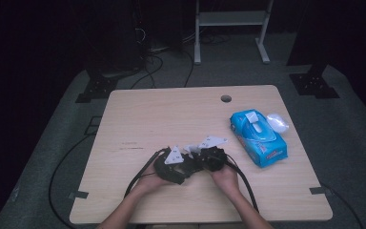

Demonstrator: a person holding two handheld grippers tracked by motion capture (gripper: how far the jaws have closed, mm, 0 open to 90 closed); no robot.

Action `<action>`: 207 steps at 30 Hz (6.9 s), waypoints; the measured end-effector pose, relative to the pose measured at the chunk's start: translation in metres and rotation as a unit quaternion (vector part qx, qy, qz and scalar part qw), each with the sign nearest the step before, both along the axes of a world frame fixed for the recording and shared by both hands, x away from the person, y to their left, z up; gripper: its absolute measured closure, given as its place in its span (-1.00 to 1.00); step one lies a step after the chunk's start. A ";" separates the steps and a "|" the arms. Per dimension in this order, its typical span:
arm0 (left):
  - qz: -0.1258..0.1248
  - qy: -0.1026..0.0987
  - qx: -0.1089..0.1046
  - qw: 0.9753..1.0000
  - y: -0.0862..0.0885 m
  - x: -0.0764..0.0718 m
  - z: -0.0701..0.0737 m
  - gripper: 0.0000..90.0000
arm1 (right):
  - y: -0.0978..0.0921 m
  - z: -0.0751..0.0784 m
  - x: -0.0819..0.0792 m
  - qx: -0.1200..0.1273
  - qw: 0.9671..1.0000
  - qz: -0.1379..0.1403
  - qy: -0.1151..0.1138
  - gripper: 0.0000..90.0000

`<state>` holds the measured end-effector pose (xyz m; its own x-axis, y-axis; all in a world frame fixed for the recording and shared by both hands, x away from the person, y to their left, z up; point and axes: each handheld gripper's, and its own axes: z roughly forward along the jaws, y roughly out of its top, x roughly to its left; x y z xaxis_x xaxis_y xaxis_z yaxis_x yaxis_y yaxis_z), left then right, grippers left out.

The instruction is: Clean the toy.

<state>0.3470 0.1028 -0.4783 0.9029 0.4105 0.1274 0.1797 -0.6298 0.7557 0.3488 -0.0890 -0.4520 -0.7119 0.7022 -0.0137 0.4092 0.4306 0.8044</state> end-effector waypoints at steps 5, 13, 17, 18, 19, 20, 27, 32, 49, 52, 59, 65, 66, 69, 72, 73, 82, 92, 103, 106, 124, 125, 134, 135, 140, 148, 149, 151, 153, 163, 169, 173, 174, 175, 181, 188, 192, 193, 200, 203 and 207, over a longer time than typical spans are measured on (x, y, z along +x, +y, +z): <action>-0.001 0.001 0.000 1.000 0.001 0.001 0.000 -0.47 | -0.011 0.002 0.006 -0.008 0.999 -0.031 -0.001 0.80; -0.002 -0.001 0.001 1.000 0.001 0.001 0.000 -0.47 | -0.014 0.000 0.007 0.010 1.000 -0.026 0.008 0.80; -0.001 0.000 0.000 1.000 0.001 0.001 0.000 -0.47 | -0.009 0.000 0.007 0.004 1.000 -0.025 0.005 0.80; -0.001 0.001 -0.002 1.000 0.001 0.001 0.000 -0.47 | -0.011 0.001 0.009 0.001 0.999 -0.034 0.002 0.80; -0.001 0.001 -0.001 1.000 0.001 0.001 0.000 -0.47 | -0.016 0.001 0.011 0.003 0.999 -0.045 0.008 0.80; -0.002 0.000 -0.001 1.000 0.001 0.001 0.000 -0.47 | -0.018 0.001 0.012 0.011 0.999 -0.046 0.016 0.80; -0.001 -0.001 0.000 1.000 0.001 0.001 0.000 -0.47 | -0.001 0.001 0.004 -0.008 1.000 -0.003 -0.004 0.79; -0.002 0.000 -0.002 1.000 0.002 0.001 0.000 -0.47 | -0.017 0.002 0.009 -0.003 0.999 -0.033 0.004 0.80; -0.002 0.000 -0.003 1.000 0.001 0.001 0.000 -0.47 | -0.015 0.002 -0.006 -0.006 1.000 0.004 0.014 0.80; 0.000 -0.001 0.003 1.000 0.001 0.001 0.000 -0.47 | 0.001 0.000 -0.014 -0.001 0.999 0.036 0.021 0.80; 0.000 -0.002 0.005 1.000 0.001 0.001 0.001 -0.47 | 0.014 0.001 -0.020 -0.018 0.997 0.068 0.009 0.80; 0.001 -0.003 0.002 1.000 0.001 0.001 0.000 -0.47 | 0.008 0.000 -0.025 -0.004 0.998 0.063 0.019 0.80; 0.001 -0.003 0.005 1.000 0.001 0.001 0.000 -0.47 | 0.012 -0.002 -0.026 0.000 0.997 0.072 0.022 0.80; 0.004 -0.002 0.008 1.000 0.001 0.001 -0.001 -0.47 | 0.019 -0.004 -0.024 0.004 0.997 0.075 0.022 0.80; 0.006 0.000 0.004 1.000 0.000 0.001 0.000 -0.47 | 0.021 -0.004 -0.015 0.019 0.998 0.058 0.025 0.80; 0.006 0.000 0.004 1.000 0.000 0.001 0.000 -0.47 | 0.021 -0.004 -0.011 0.019 0.998 0.052 0.024 0.80; 0.007 0.001 0.001 1.000 0.003 0.003 0.001 -0.47 | -0.015 0.000 0.006 0.015 0.999 -0.029 0.012 0.80; 0.007 0.000 0.000 1.000 0.003 0.003 0.000 -0.47 | -0.038 0.002 0.012 0.017 0.997 -0.069 0.016 0.80; 0.007 -0.001 0.001 1.000 0.004 0.003 0.000 -0.47 | -0.038 0.001 0.016 0.008 0.997 -0.072 0.009 0.80; 0.006 -0.003 0.001 1.000 0.004 0.003 0.000 -0.47 | -0.031 0.002 0.010 0.008 0.999 -0.050 0.010 0.79; 0.008 -0.006 0.005 1.000 0.004 0.002 0.000 -0.47 | -0.002 -0.004 -0.023 0.007 0.998 0.058 0.015 0.80; 0.008 -0.006 0.005 1.000 0.004 0.002 0.000 -0.47 | -0.006 -0.003 -0.022 -0.005 0.999 0.047 0.006 0.80; 0.008 -0.008 0.010 1.000 0.004 0.001 -0.001 -0.47 | 0.004 -0.007 -0.027 0.025 0.997 0.074 0.025 0.80; 0.006 -0.009 0.012 1.000 0.004 0.001 -0.001 -0.47 | 0.005 -0.008 -0.028 0.022 0.997 0.077 0.022 0.80; 0.006 -0.007 0.006 1.000 0.005 0.002 0.000 -0.47 | -0.010 -0.003 -0.026 -0.015 0.999 0.052 -0.006 0.80; 0.007 -0.004 0.004 1.000 0.005 0.003 0.000 -0.47 | -0.065 0.000 -0.012 -0.025 0.999 -0.042 -0.004 0.80; 0.007 -0.004 0.003 1.000 0.005 0.003 0.000 -0.47 | -0.068 0.000 -0.011 -0.019 0.999 -0.043 -0.001 0.80; 0.006 -0.005 0.003 1.000 0.005 0.003 0.000 -0.47 | -0.069 0.000 -0.012 -0.019 0.999 -0.044 0.002 0.80; 0.006 -0.007 0.004 1.000 0.005 0.003 0.000 -0.47 | -0.069 0.000 -0.013 -0.019 0.999 -0.042 0.002 0.80; 0.005 -0.005 0.004 1.000 0.006 0.003 0.000 -0.47 | -0.063 0.000 -0.015 -0.001 1.000 -0.010 0.020 0.80; 0.004 -0.004 0.002 1.000 0.007 0.004 0.000 -0.47 | -0.074 0.001 -0.017 0.001 0.999 -0.021 0.025 0.80; 0.006 0.007 -0.003 1.000 0.008 0.005 0.001 -0.47 | -0.071 -0.001 -0.018 0.002 1.000 -0.010 0.026 0.79; 0.005 0.010 -0.005 1.000 0.008 0.005 0.001 -0.47 | -0.072 -0.001 -0.018 0.004 1.000 -0.010 0.030 0.79; 0.005 0.016 -0.011 1.000 0.009 0.006 0.001 -0.47 | -0.072 -0.001 -0.017 0.005 0.999 -0.010 0.031 0.80; 0.001 0.048 -0.027 0.998 0.014 0.008 0.002 -0.55 | -0.075 -0.003 -0.019 0.011 0.999 -0.001 0.040 0.80; 0.004 0.080 -0.048 0.996 0.018 0.010 0.002 -0.55 | -0.076 -0.003 -0.021 0.010 0.999 0.003 0.045 0.80; 0.000 0.096 -0.068 0.993 0.021 0.012 0.003 -0.45 | -0.077 -0.004 -0.021 0.011 0.999 0.004 0.047 0.80; 0.001 0.098 -0.069 0.993 0.021 0.013 0.003 -0.45 | -0.077 -0.004 -0.020 0.012 0.999 0.005 0.047 0.80; 0.020 0.146 -0.105 0.984 0.025 0.022 0.002 -0.38 | -0.078 -0.005 -0.020 0.011 0.999 0.008 0.049 0.80; 0.027 0.153 -0.109 0.982 0.025 0.025 0.001 -0.22 | -0.078 -0.005 -0.020 0.012 0.999 0.008 0.050 0.79; 0.030 0.161 -0.109 0.980 0.019 0.027 0.000 -0.25 | -0.080 -0.005 -0.019 0.010 0.999 0.003 0.048 0.79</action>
<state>0.3738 0.1218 -0.4783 0.8554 0.4494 -0.2576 0.4632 -0.4410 0.7688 0.3293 -0.1689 -0.4574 -0.7140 0.6967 0.0693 0.4822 0.4177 0.7701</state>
